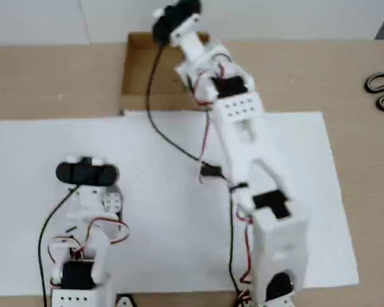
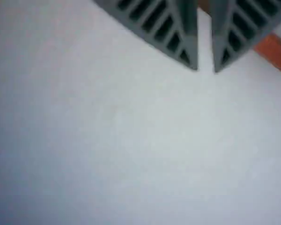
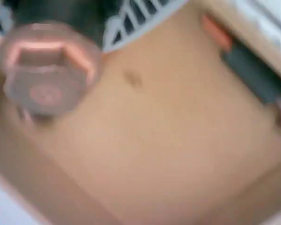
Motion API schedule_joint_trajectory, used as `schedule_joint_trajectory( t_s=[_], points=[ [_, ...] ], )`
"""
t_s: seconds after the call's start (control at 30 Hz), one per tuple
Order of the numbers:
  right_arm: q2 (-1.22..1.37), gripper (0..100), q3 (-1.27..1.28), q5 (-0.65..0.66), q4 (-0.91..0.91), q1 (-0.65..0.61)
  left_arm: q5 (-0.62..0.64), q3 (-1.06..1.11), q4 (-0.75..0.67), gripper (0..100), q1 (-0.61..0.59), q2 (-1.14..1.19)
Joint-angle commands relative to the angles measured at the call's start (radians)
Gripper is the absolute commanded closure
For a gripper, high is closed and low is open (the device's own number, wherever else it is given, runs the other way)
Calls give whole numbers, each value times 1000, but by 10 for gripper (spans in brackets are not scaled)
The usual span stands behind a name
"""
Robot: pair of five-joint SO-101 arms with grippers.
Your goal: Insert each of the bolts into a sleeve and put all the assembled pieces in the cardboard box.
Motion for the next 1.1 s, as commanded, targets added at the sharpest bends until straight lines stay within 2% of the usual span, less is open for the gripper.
schedule_joint_trajectory(
  t_s=[0.0,0.23,0.43,0.77,0.87,0.93,1.07],
  points=[
    [111,995,-241,101,-31,-47,2,-4,0,993,-2,-6],
    [351,986,-470,175,-24,-88,2,-4,0,993,-2,-6],
    [447,835,-563,175,-22,-85,2,-4,0,993,-2,-6],
    [430,843,-578,170,-5,-47,0,-4,0,993,0,-6],
    [332,845,-578,164,150,-30,0,-4,0,993,0,-6],
    [254,860,-578,106,269,-19,0,-4,0,993,0,-6],
    [127,995,-577,-29,447,-1,0,-4,0,993,0,-6]
  ],
)
